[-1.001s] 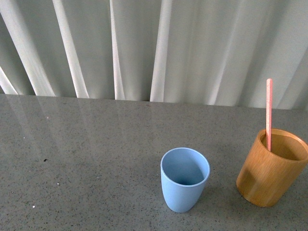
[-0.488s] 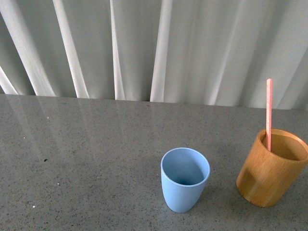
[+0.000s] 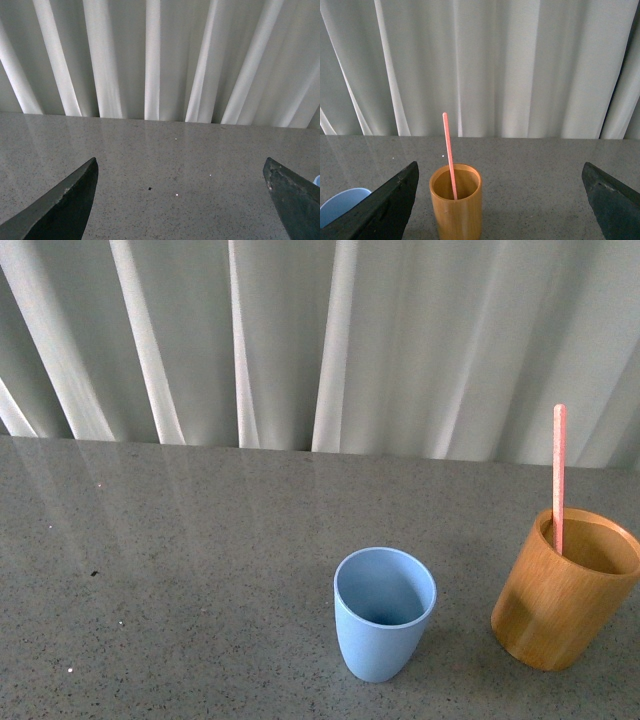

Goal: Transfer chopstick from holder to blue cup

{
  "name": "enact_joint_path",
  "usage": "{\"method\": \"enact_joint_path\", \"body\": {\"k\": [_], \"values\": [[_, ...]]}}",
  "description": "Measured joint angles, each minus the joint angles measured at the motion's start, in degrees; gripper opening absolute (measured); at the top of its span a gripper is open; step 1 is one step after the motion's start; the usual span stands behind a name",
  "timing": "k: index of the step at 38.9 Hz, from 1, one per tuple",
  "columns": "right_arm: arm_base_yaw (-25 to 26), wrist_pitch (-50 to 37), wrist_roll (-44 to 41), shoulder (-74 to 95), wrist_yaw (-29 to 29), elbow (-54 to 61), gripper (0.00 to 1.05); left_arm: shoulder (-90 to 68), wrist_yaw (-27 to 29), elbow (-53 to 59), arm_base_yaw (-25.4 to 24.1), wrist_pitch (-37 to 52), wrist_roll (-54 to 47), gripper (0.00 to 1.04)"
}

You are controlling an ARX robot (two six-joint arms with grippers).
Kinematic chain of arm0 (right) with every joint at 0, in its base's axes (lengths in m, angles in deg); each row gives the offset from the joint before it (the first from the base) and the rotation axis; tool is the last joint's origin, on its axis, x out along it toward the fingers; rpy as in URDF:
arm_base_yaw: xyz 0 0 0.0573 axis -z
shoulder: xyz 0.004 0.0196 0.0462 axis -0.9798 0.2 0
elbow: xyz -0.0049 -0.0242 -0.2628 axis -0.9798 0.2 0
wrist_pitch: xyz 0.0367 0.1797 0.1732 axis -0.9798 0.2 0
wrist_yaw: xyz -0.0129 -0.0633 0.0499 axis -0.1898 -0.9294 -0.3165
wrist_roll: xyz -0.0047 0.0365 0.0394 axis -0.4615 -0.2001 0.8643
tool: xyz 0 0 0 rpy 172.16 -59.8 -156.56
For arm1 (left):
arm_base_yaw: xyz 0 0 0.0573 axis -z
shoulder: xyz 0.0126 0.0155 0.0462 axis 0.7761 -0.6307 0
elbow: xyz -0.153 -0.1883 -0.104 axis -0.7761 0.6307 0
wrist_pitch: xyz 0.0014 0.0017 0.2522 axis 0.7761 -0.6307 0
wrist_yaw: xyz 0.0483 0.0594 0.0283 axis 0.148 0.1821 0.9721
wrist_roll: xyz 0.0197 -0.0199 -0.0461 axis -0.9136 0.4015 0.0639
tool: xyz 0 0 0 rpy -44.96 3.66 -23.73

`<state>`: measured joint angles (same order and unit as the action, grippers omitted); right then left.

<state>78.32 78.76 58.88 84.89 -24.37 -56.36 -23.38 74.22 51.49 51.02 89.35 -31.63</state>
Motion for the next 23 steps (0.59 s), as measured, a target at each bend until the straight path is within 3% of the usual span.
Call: {"method": "enact_joint_path", "body": {"k": [23], "values": [[0.0, 0.0, 0.0, -0.02, 0.0, 0.0, 0.95, 0.0, 0.0, -0.02, 0.0, 0.0, -0.02, 0.98]]}}
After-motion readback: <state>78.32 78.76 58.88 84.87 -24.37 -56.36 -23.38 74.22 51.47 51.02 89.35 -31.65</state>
